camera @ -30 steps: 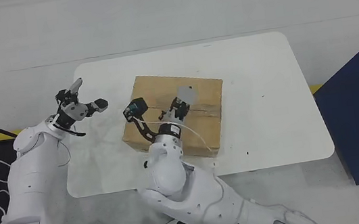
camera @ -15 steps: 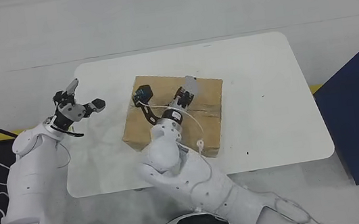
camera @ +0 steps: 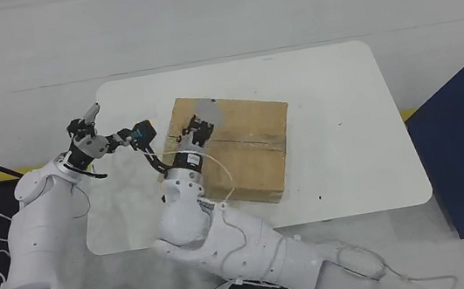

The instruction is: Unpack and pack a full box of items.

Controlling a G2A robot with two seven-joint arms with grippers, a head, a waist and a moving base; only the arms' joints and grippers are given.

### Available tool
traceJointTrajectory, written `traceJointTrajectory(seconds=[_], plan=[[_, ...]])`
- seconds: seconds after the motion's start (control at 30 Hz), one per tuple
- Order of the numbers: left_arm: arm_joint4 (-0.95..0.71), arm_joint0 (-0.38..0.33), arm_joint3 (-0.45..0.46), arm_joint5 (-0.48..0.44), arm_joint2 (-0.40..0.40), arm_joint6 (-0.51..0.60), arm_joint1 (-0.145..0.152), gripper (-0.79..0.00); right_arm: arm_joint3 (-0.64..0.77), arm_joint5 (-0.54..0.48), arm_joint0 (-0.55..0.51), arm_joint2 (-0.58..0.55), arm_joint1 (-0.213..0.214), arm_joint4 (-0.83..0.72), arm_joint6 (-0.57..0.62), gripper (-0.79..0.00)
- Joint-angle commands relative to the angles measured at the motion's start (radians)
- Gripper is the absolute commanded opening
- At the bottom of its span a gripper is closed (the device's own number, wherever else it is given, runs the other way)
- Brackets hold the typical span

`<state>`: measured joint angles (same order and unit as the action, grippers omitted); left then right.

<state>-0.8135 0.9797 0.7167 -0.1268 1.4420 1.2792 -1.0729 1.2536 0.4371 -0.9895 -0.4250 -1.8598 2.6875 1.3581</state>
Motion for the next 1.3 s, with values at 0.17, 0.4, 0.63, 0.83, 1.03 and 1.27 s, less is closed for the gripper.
traceJointTrajectory(seconds=[0.17, 0.4, 0.63, 0.83, 1.03, 1.27], plan=[[-0.017, 0.008, -0.002, -0.005, 0.011, 0.003, 0.001, 0.0, 0.006, 0.029, 0.052, 0.067, -0.022, -0.071, -0.004, 0.0], [-0.021, 0.01, 0.006, -0.006, 0.022, 0.0, 0.004, 0.0, 0.133, 0.088, -0.012, -0.025, 0.007, -0.071, -0.063, 0.0], [-0.003, 0.031, 0.103, -0.093, 0.063, -0.015, 0.016, 0.0, 0.246, 0.109, -0.082, -0.073, 0.048, -0.041, -0.084, 0.0], [-0.064, 0.12, 0.314, -0.077, 0.122, -0.009, 0.028, 0.0, 0.246, 0.109, -0.082, -0.073, 0.048, -0.041, -0.084, 0.0], [-0.026, 0.148, 0.481, 0.064, 0.084, -0.046, 0.029, 0.0, 0.246, 0.109, -0.082, -0.073, 0.048, -0.041, -0.084, 0.0], [0.072, 0.108, 0.495, 0.099, -0.022, -0.106, 0.016, 0.0, 0.38, 0.013, -0.171, -0.17, 0.1, -0.143, -0.21, 0.0]])
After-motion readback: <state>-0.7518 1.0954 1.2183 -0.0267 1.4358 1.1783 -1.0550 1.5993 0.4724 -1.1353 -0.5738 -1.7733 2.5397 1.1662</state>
